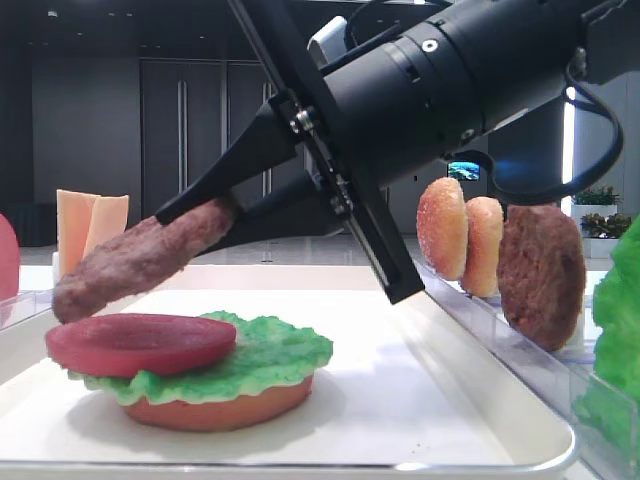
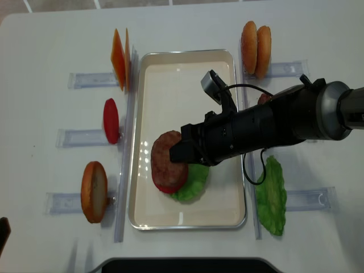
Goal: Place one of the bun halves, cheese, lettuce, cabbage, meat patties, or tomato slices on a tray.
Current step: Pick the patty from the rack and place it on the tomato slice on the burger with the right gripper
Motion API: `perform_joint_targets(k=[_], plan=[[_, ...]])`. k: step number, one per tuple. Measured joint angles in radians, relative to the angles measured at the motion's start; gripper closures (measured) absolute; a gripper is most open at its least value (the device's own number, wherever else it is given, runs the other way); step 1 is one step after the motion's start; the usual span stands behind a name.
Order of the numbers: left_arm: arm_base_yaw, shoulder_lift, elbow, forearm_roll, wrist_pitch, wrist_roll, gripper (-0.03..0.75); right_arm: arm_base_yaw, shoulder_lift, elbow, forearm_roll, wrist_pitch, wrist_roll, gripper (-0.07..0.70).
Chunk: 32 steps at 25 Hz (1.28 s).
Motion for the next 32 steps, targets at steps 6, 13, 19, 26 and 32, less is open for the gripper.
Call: perform_joint_targets(k=[6,13,19,26,32], plan=[[0.0,0.0,0.0,0.0,0.0,0.0,0.433,0.0,0.0,0.031,-0.003,-0.019,-0.003,0.522],[0.0,0.0,0.0,0.0,0.0,0.0,0.433,0.0,0.0,0.031,-0.003,-0.023,-0.004,0.522],[0.0,0.0,0.0,0.0,0.0,0.0,0.433,0.0,0.0,0.031,-0.003,-0.025,-0.009,0.522],[0.0,0.0,0.0,0.0,0.0,0.0,0.433,0.0,0.0,0.031,-0.003,-0.027,-0.031,0.511],[0.0,0.0,0.0,0.0,0.0,0.0,0.433,0.0,0.0,0.031,-0.003,-0.04,-0.05,0.369]])
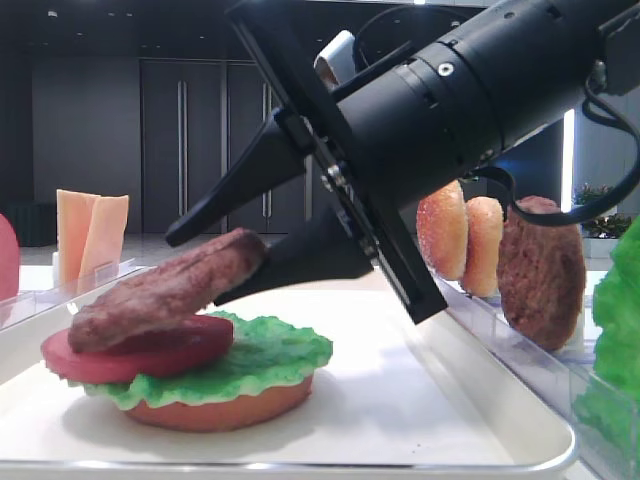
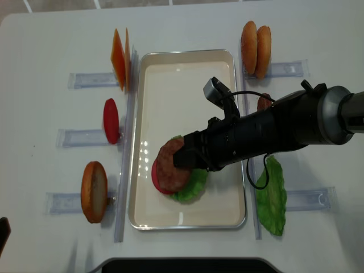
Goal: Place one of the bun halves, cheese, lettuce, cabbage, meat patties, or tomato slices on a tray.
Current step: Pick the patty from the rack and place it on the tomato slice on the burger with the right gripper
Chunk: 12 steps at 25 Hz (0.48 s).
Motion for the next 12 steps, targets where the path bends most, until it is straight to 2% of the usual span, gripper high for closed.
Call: perform_joint_targets(k=[2,4,8,12], plan=[[0.0,0.0,0.0,0.0,0.0,0.0,0.433,0.0,0.0,0.0,0.0,-0.004,-0.002,0.287],[0.0,0.0,0.0,0.0,0.0,0.0,0.433,0.0,0.0,0.0,0.0,-0.005,-0.003,0.244],[0.0,0.0,0.0,0.0,0.0,0.0,0.433,0.0,-0.003,0.0,-0.004,-0.019,-0.005,0.217],[0.0,0.0,0.0,0.0,0.0,0.0,0.433,0.0,-0.04,0.001,-0.043,-0.075,0.0,0.214]])
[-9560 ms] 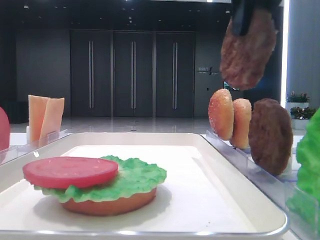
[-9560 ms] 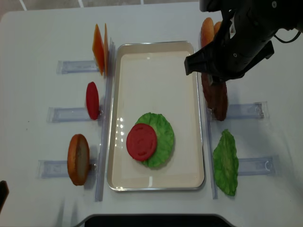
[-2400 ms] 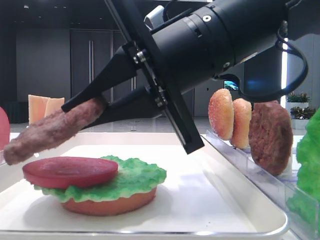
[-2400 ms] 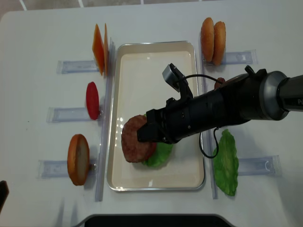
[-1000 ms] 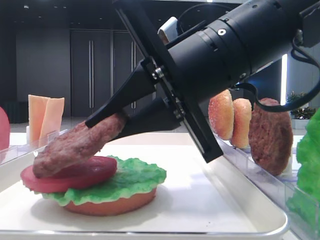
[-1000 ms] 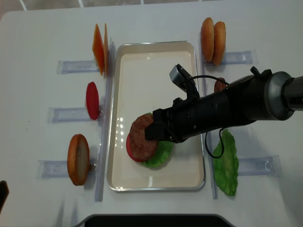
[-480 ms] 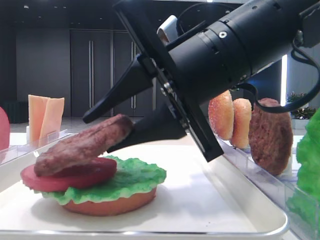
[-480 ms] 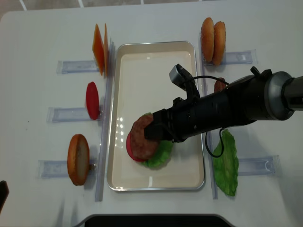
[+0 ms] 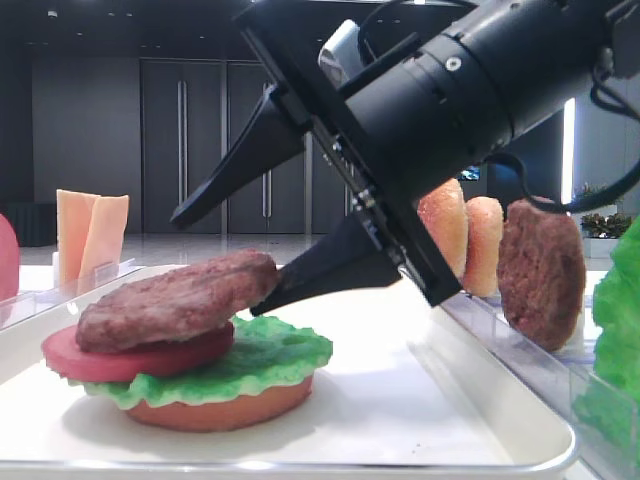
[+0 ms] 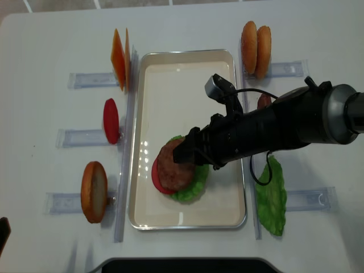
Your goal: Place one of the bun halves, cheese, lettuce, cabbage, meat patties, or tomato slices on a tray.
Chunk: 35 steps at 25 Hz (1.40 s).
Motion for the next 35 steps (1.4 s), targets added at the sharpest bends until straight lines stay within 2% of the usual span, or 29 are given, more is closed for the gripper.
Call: perform_joint_targets(k=[4,9,16,20,23,26,28,31,35], plan=[[0.0,0.0,0.0,0.0,0.0,0.0,0.433,-0.005,-0.029,0.0,-0.041,-0.024,0.015,0.214],[0.0,0.0,0.0,0.0,0.0,0.0,0.433,-0.006,-0.069,0.0,-0.113,-0.104,0.056,0.214],[0.0,0.0,0.0,0.0,0.0,0.0,0.433,-0.011,-0.152,0.0,-0.192,-0.142,0.067,0.214],[0.0,0.0,0.0,0.0,0.0,0.0,0.433,-0.011,-0.248,0.0,-0.335,-0.197,0.147,0.214],[0.0,0.0,0.0,0.0,0.0,0.0,0.433,-0.026,-0.329,0.0,-0.531,-0.21,0.3,0.216],[0.0,0.0,0.0,0.0,0.0,0.0,0.433,-0.075,-0.401,0.0,-0.806,-0.184,0.515,0.216],[0.0,0.0,0.0,0.0,0.0,0.0,0.433,-0.132,-0.451,0.0,-0.981,-0.146,0.652,0.216],[0.0,0.0,0.0,0.0,0.0,0.0,0.433,-0.234,-0.538,0.0,-1.234,-0.049,0.847,0.216],[0.0,0.0,0.0,0.0,0.0,0.0,0.433,-0.404,-0.681,0.0,-1.517,0.1,1.02,0.216]])
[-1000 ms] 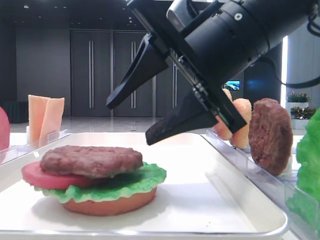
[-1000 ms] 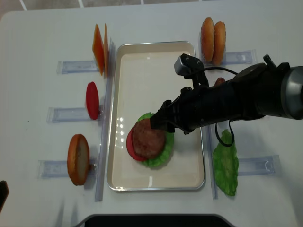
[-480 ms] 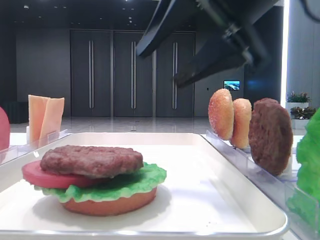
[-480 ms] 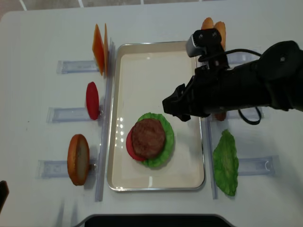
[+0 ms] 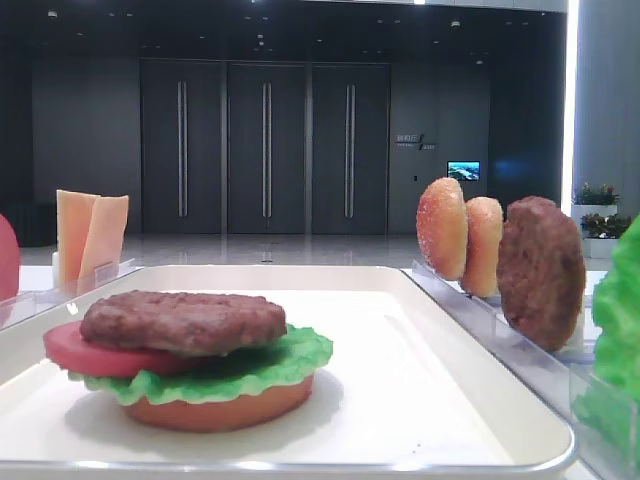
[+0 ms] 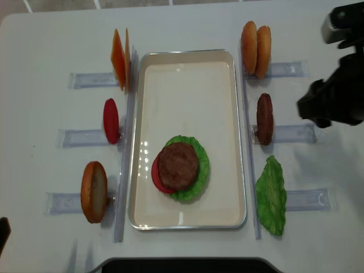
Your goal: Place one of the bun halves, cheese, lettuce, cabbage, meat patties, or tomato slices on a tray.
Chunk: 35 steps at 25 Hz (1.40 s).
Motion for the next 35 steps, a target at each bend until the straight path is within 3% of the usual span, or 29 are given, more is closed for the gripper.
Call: perform_joint_targets(k=[3,8,19,29,35], plan=[[0.0,0.0,0.0,0.0,0.0,0.0,0.433,-0.138,-0.126,0.0,-0.141,0.106,0.05,0.227],[0.0,0.0,0.0,0.0,0.0,0.0,0.433,-0.305,-0.381,0.0,-0.222,0.206,0.064,0.25],[0.0,0.0,0.0,0.0,0.0,0.0,0.433,-0.324,-0.75,0.034,-0.217,0.391,0.118,0.26],[0.0,0.0,0.0,0.0,0.0,0.0,0.433,-0.303,-1.025,0.251,-0.217,0.418,0.202,0.322],[0.0,0.0,0.0,0.0,0.0,0.0,0.433,-0.296,-1.079,0.311,-0.215,0.347,0.196,0.325]])
